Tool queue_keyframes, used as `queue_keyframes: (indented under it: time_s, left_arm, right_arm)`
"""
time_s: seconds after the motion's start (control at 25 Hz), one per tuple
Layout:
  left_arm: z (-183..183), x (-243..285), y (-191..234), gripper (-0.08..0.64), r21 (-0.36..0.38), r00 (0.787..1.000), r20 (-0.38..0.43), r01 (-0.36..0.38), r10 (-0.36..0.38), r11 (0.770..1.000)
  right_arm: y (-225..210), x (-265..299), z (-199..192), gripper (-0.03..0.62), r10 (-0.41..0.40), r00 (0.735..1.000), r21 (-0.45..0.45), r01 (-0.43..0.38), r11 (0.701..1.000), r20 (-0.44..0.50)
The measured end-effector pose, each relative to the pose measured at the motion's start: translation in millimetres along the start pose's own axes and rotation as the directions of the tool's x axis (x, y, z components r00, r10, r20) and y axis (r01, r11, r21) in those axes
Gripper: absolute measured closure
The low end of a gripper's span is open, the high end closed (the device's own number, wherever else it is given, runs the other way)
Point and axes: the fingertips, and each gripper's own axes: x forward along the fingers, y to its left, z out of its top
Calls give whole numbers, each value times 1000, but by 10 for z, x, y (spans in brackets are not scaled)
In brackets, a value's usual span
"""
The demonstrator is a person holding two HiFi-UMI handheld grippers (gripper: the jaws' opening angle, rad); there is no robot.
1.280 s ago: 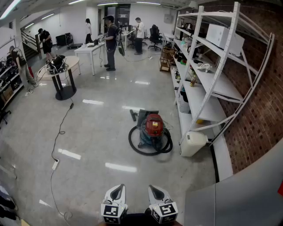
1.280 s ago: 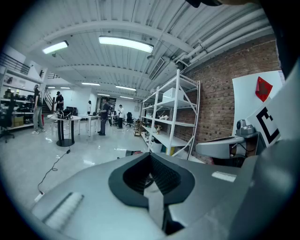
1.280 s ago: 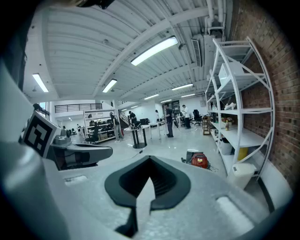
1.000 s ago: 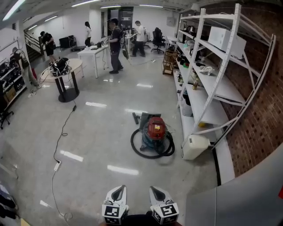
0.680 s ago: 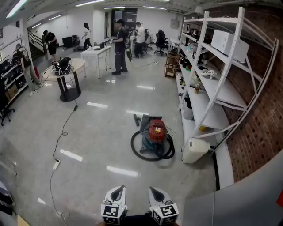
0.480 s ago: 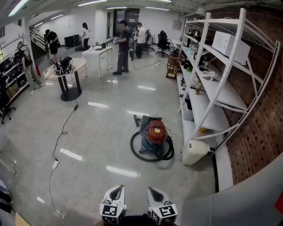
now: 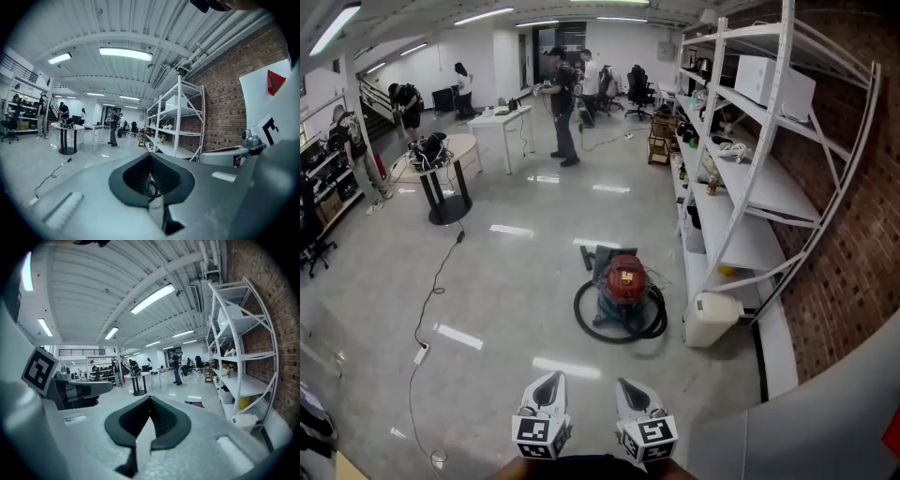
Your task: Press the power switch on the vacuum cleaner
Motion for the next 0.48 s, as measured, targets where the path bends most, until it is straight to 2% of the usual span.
queue_keyframes:
  time_s: [0.48]
  left_arm:
    - [-159, 85, -452, 546, 6, 999, -43, 11, -11, 1000]
  right_arm:
    - [-381, -303, -303, 600, -7, 999, 64, 9, 998, -39]
